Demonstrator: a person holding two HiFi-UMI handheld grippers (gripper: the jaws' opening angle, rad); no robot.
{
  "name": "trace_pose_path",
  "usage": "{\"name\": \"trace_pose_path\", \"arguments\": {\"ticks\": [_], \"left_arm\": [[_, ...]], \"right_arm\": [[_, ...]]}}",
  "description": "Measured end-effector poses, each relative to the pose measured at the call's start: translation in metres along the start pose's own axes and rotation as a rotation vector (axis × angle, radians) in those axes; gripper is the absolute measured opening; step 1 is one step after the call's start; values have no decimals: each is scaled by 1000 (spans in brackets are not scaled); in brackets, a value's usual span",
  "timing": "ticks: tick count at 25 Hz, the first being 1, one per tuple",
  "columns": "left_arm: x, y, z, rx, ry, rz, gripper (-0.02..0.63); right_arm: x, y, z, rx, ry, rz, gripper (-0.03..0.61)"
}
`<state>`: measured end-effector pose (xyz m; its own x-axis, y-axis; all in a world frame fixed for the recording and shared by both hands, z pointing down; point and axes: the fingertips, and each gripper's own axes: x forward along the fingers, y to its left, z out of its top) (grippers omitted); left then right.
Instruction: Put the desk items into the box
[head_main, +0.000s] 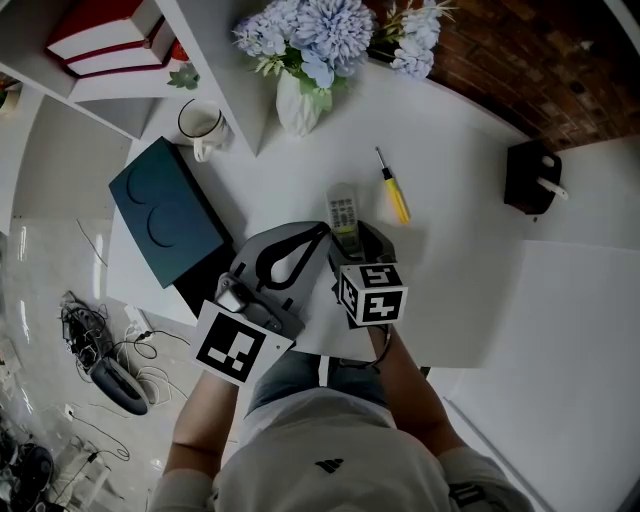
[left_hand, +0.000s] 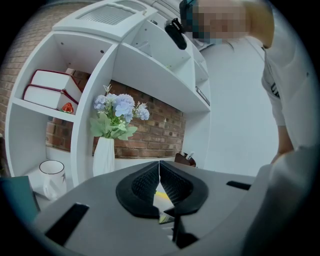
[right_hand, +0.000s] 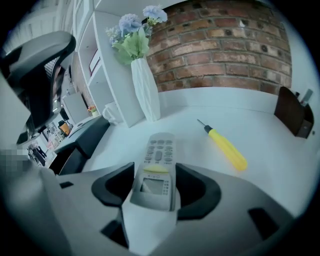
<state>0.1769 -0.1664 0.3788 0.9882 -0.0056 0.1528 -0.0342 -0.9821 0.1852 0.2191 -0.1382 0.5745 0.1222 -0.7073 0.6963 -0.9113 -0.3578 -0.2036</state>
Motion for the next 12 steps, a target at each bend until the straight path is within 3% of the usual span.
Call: {"name": "trace_pose_path", "arguments": {"ticks": [12], "left_arm": [[-13,-12,16,12,-49,52,12]], "right_arm": [[-50,17,41,-24,-102,110,262]]}}
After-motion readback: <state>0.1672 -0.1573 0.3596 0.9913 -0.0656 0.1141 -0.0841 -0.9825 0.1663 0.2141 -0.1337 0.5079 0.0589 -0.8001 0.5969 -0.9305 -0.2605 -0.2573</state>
